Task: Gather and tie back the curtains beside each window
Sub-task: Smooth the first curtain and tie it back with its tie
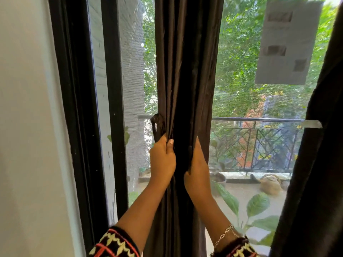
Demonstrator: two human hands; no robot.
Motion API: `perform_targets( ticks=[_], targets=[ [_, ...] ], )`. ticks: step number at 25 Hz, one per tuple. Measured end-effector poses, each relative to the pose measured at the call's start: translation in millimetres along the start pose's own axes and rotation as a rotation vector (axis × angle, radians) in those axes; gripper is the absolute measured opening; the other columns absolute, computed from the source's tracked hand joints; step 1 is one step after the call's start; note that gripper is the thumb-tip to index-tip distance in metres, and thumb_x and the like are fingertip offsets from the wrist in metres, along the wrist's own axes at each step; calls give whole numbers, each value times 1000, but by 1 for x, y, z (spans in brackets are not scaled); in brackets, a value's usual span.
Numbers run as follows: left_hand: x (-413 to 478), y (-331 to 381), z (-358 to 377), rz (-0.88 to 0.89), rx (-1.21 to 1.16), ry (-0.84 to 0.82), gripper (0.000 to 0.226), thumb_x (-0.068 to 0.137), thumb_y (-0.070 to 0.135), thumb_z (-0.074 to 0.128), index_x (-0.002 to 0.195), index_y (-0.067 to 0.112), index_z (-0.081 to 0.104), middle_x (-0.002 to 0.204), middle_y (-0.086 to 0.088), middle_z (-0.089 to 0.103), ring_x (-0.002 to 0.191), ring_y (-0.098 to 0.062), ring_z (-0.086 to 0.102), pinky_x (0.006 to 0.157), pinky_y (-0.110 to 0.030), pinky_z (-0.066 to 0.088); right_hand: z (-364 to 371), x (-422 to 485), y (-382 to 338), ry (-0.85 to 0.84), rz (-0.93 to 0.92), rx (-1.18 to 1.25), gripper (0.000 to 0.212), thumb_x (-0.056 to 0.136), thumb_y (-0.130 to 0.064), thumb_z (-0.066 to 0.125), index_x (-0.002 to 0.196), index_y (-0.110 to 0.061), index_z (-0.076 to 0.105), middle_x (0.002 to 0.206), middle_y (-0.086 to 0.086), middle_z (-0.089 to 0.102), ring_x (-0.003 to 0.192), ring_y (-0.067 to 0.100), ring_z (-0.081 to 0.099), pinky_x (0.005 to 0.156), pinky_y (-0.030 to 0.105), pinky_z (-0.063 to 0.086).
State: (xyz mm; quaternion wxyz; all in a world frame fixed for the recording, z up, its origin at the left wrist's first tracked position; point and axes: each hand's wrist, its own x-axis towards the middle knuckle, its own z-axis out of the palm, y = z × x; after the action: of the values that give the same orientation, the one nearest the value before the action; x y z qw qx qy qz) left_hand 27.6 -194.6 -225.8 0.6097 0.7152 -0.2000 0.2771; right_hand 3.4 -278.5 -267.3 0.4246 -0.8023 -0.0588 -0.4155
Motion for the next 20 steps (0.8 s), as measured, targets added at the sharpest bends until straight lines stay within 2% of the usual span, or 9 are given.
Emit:
perform_targets(
  ticks=[4, 6, 8, 9, 11, 13, 15, 18, 20],
  targets=[
    [0, 1, 8, 13, -8, -23, 22, 97, 14, 42, 106, 7, 60, 82, 8, 56, 74, -1, 54, 64, 1, 40, 16, 1, -7, -74, -36, -61, 58, 92, -3, 45, 145, -18, 24, 145, -1, 38, 131, 11, 40, 106, 33, 37],
    [-6, 5, 9, 14, -69, -48, 19, 95, 28, 45, 102, 16, 59, 79, 15, 56, 71, 8, 53, 63, -2, 42, 22, -1, -4, -154, -55, -143, 31, 97, -12, 41, 126, -19, 46, 123, 0, 55, 111, 9, 52, 100, 29, 41],
    [-9, 5, 9, 17, -122, -66, 33, 89, 39, 50, 107, 13, 61, 89, 7, 64, 82, -1, 61, 71, -5, 46, 27, -5, -3, -163, -19, 26, 21, 98, -14, 33, 106, -19, 52, 98, -2, 57, 90, 4, 54, 89, 23, 46],
    [-8, 3, 8, 18, -95, -53, 38, 90, 38, 51, 114, 9, 60, 97, 0, 67, 90, -9, 63, 78, -10, 49, 26, -7, -6, -209, -14, 45, 22, 98, -11, 33, 109, -15, 52, 97, -3, 56, 88, 3, 54, 85, 20, 47],
    [-4, -1, 5, 30, 74, 45, 37, 94, 31, 49, 118, 5, 58, 100, -9, 67, 95, -20, 63, 82, -26, 52, 18, -8, -8, -195, -116, -25, 40, 94, 0, 44, 132, -10, 43, 119, -8, 54, 106, 0, 53, 97, 19, 45],
    [-2, -2, 0, 98, 319, 160, 29, 94, 28, 48, 106, 5, 62, 90, -9, 67, 81, -23, 64, 68, -32, 50, 10, -4, -6, -154, -151, 162, 54, 90, 5, 49, 139, -13, 35, 139, -7, 44, 126, 0, 43, 107, 19, 35],
    [-2, -1, -4, 208, 461, 240, 22, 91, 24, 53, 96, 6, 63, 93, -10, 64, 77, -24, 61, 59, -29, 45, -1, 9, -4, -65, -66, 351, 39, 92, 3, 47, 127, -13, 51, 131, 1, 54, 123, 8, 49, 104, 24, 39],
    [1, -8, -6, 308, 453, 245, 25, 86, 20, 54, 99, 2, 65, 115, -18, 56, 107, -33, 53, 81, -41, 49, -11, 39, 2, 169, 62, 427, 26, 92, 1, 46, 108, -14, 60, 118, 12, 62, 111, 18, 56, 96, 30, 45],
    [5, -9, -9, 220, 237, 76, 28, 90, 17, 53, 112, 3, 62, 136, -16, 43, 126, -26, 40, 101, -31, 37, -17, 61, 3, 168, 156, 498, 26, 90, 1, 51, 114, -10, 57, 122, 14, 59, 112, 21, 56, 97, 35, 46]
  ],
)
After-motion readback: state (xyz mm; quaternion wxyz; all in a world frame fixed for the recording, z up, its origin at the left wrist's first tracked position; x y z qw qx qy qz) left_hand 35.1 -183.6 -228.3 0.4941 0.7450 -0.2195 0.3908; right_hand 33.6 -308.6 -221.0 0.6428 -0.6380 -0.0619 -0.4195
